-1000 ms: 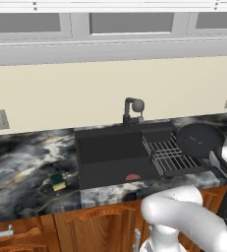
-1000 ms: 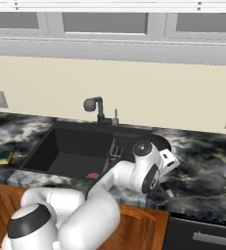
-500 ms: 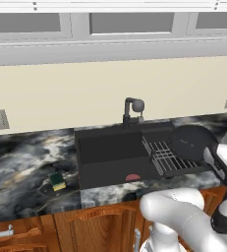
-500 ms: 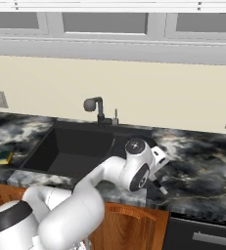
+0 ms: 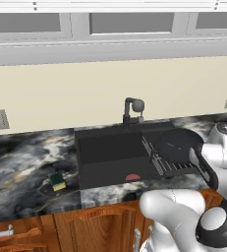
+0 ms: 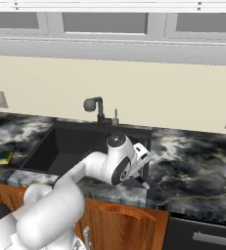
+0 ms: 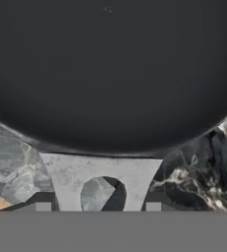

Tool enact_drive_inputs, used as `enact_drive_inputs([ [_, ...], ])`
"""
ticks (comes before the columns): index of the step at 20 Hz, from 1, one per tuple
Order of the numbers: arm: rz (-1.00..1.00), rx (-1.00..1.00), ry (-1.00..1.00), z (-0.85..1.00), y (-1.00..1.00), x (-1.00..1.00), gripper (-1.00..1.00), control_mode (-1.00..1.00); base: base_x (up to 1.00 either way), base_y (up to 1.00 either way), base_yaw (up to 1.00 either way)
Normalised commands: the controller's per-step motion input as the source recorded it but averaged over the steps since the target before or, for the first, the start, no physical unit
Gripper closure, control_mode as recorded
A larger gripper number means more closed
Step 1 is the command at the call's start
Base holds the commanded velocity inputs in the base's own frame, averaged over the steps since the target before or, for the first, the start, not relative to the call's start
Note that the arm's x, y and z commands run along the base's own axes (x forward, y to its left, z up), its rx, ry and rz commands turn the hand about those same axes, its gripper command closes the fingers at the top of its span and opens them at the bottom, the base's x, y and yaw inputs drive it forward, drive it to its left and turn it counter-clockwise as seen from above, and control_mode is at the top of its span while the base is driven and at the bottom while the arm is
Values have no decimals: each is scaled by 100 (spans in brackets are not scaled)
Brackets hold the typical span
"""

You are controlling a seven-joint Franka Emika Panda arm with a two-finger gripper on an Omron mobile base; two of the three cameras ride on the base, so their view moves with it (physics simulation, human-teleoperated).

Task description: Pick the pan and sponge and place them into the sink. Then turn on the water.

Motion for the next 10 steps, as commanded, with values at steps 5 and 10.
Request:
enact_drive_inputs([
  [5, 0, -2, 0, 0, 62, 0, 100, -100, 0, 0, 0],
  [10, 2, -7, 0, 0, 56, 0, 100, -100, 0, 0, 0],
])
